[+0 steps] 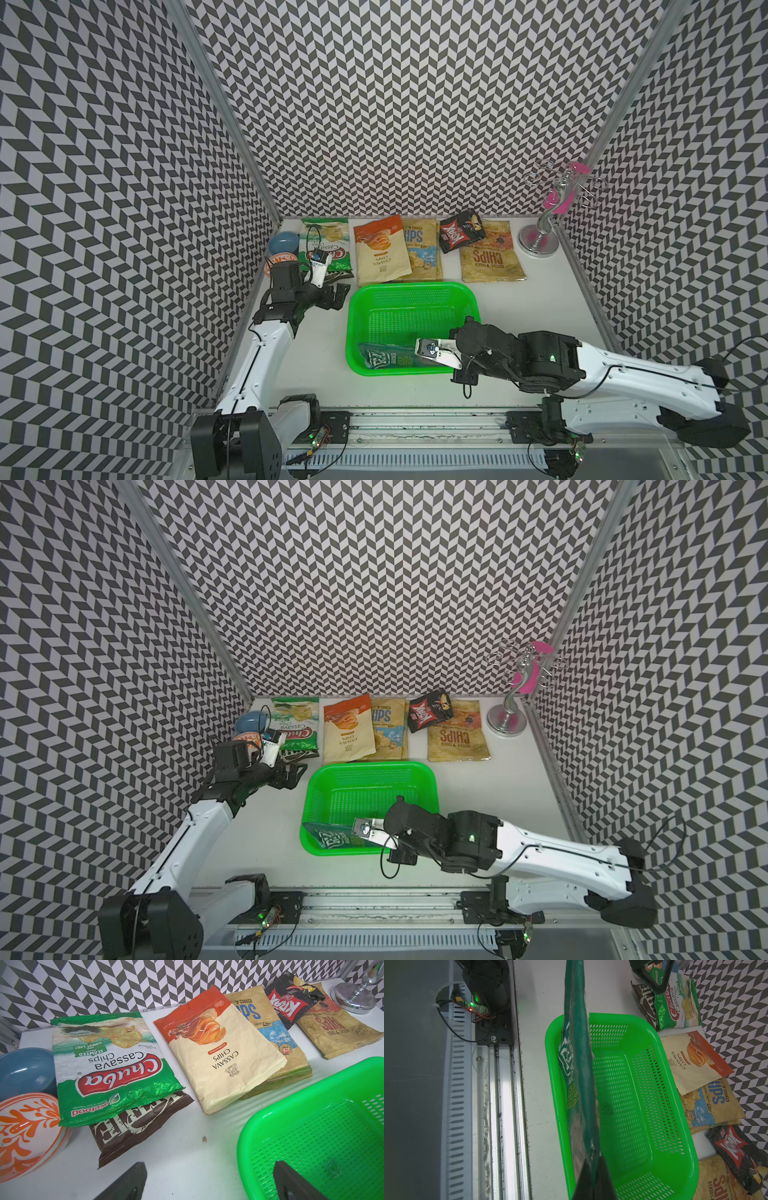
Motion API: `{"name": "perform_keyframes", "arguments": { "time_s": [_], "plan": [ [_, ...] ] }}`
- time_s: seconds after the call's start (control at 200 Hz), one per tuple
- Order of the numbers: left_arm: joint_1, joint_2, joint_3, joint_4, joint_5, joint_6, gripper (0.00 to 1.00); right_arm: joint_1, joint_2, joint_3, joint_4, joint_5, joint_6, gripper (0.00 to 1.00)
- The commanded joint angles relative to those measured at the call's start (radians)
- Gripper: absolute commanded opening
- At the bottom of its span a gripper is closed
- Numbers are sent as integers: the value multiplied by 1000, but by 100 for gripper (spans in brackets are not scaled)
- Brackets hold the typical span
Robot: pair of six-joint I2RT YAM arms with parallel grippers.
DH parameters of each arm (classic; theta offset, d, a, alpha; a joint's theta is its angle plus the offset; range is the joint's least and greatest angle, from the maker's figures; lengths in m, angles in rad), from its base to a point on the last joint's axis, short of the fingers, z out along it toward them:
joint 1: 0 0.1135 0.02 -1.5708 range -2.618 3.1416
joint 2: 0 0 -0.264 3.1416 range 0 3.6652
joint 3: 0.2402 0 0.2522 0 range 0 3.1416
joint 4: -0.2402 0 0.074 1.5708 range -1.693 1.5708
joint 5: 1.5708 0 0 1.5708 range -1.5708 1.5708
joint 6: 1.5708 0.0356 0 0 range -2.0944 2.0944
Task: Put the potato chips into the basket
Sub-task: Place the potato chip in the basket.
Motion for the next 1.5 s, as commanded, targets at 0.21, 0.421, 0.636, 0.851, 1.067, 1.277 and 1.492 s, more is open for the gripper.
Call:
{"name": "perform_keyframes", "arguments": {
  "time_s": [0.21, 0.421, 0.636, 0.851, 1.067, 1.277, 1.492],
  "plan": [
    [5, 3, -5, 19, 1, -4, 99, 6, 44, 5, 108, -9, -69, 0],
    [6, 5, -4, 19, 3, -3, 99, 5, 80, -5, 121, -30, -104, 0],
    [6, 6, -6, 19, 4, -3, 99, 3, 110, -10, 125, -18, -113, 0],
    [6, 5, -6, 19, 5, -3, 99, -9, 142, -1, 134, 0, -119, 7],
    [6, 6, -5, 18, 9, -2, 99, -72, 182, 26, 134, -21, -116, 27],
    [5, 4, -5, 16, 11, 1, 99, -157, 218, 56, 203, 45, -109, 46],
    [6, 1, -4, 16, 10, 2, 99, -244, 254, 97, 342, 216, -55, 60]
  ]
}}
